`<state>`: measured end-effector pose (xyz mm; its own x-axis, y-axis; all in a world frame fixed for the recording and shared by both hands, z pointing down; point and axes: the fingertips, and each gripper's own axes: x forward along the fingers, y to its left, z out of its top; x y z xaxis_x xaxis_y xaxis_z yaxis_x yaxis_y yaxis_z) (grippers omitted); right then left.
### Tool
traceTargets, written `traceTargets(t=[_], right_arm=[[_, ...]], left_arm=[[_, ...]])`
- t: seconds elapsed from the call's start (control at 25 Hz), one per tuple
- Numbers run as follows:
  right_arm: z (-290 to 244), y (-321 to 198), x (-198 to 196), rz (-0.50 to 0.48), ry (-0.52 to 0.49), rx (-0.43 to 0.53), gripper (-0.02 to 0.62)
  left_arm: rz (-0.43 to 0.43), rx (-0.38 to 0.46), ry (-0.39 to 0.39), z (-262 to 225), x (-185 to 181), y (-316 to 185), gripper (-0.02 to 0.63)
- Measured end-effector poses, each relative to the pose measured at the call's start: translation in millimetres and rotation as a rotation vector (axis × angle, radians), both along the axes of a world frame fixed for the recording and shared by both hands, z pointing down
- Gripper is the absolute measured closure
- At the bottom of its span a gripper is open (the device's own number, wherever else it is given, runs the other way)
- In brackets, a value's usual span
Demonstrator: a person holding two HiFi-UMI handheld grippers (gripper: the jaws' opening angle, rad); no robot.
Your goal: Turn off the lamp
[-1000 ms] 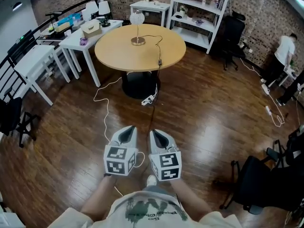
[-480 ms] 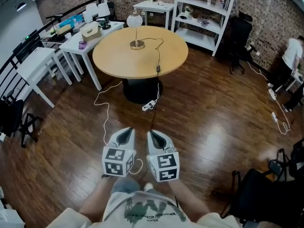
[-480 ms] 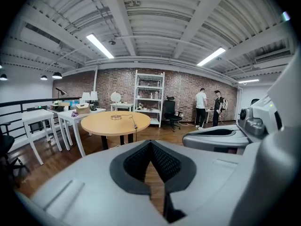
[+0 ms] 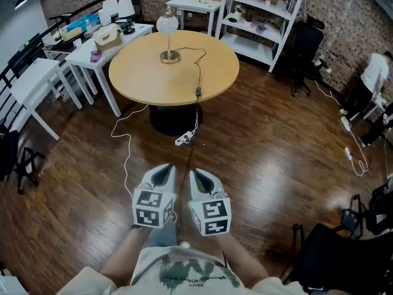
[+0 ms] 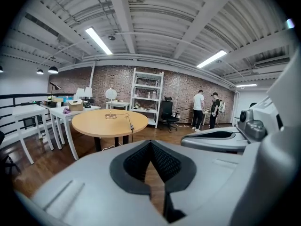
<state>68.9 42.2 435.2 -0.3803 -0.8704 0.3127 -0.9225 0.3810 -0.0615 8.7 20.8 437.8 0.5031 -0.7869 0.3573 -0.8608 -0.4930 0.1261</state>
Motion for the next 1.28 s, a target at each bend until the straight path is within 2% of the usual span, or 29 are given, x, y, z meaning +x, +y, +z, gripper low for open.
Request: traceTargets(t=[0.28,0.92,1.28], right_arm=[[5.5,-67.3,-6.5,0.028,0.021,-0.013,0.595],[0.4,-219.0,-51.0,0.097,0.061,-0.021,0.595],[9.1,-260.7,-36.8,0.164,0.052,-0.017,0.595]], left_arm=[[0.024,-0.014,0.029,4.5,-6.6,-68.8,0.615],[0.109,-0.024,0.082,2.9,-42.5,-221.8,0.615],[0.173,-0.031,0.089,12.5,-30.4,-260.8,0.615]])
